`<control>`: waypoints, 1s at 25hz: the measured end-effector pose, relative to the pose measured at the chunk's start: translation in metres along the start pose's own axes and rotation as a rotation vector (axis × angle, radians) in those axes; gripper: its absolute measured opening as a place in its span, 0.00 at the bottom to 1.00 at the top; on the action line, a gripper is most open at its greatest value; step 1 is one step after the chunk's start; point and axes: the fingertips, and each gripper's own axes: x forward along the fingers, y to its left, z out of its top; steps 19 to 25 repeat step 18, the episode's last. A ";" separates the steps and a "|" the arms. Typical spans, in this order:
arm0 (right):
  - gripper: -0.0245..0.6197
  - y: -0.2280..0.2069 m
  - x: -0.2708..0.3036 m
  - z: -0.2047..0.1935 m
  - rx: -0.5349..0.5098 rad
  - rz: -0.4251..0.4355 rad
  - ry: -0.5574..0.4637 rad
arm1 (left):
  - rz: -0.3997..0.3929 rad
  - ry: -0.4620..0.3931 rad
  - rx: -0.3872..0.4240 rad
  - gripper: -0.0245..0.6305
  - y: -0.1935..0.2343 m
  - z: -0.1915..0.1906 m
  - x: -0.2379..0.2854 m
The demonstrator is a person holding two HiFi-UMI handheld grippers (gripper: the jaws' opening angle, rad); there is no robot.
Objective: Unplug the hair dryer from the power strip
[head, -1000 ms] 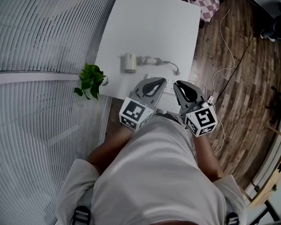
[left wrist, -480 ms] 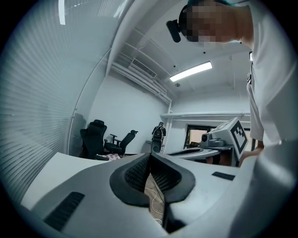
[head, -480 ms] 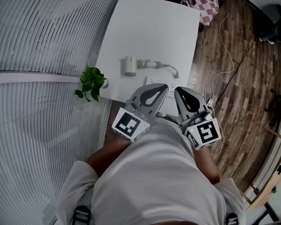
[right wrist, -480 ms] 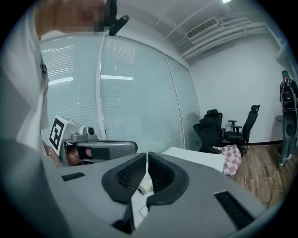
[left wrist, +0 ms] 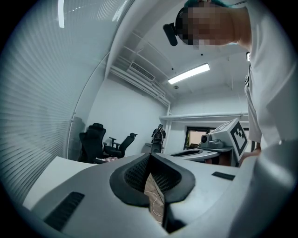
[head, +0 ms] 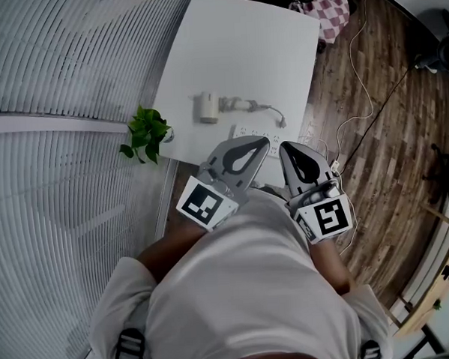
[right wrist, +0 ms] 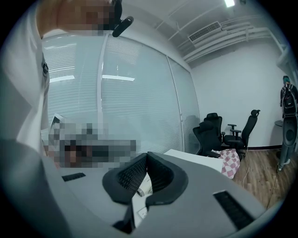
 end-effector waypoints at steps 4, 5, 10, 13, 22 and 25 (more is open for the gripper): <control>0.09 0.000 0.001 -0.001 0.003 -0.003 -0.001 | -0.004 0.001 0.005 0.09 0.001 -0.002 0.000; 0.09 0.000 0.001 -0.001 0.003 -0.004 0.000 | -0.005 0.002 0.005 0.09 0.001 -0.002 0.000; 0.09 -0.001 0.003 0.000 -0.012 -0.005 0.005 | -0.006 0.005 -0.012 0.09 0.003 -0.003 0.000; 0.09 0.000 0.003 0.000 -0.019 -0.006 0.007 | -0.005 0.005 -0.007 0.09 0.004 -0.002 -0.001; 0.09 0.001 0.007 0.001 -0.021 -0.002 0.007 | -0.007 0.006 -0.003 0.09 0.007 -0.002 -0.001; 0.09 0.001 0.007 0.001 -0.021 -0.002 0.007 | -0.007 0.006 -0.003 0.09 0.007 -0.002 -0.001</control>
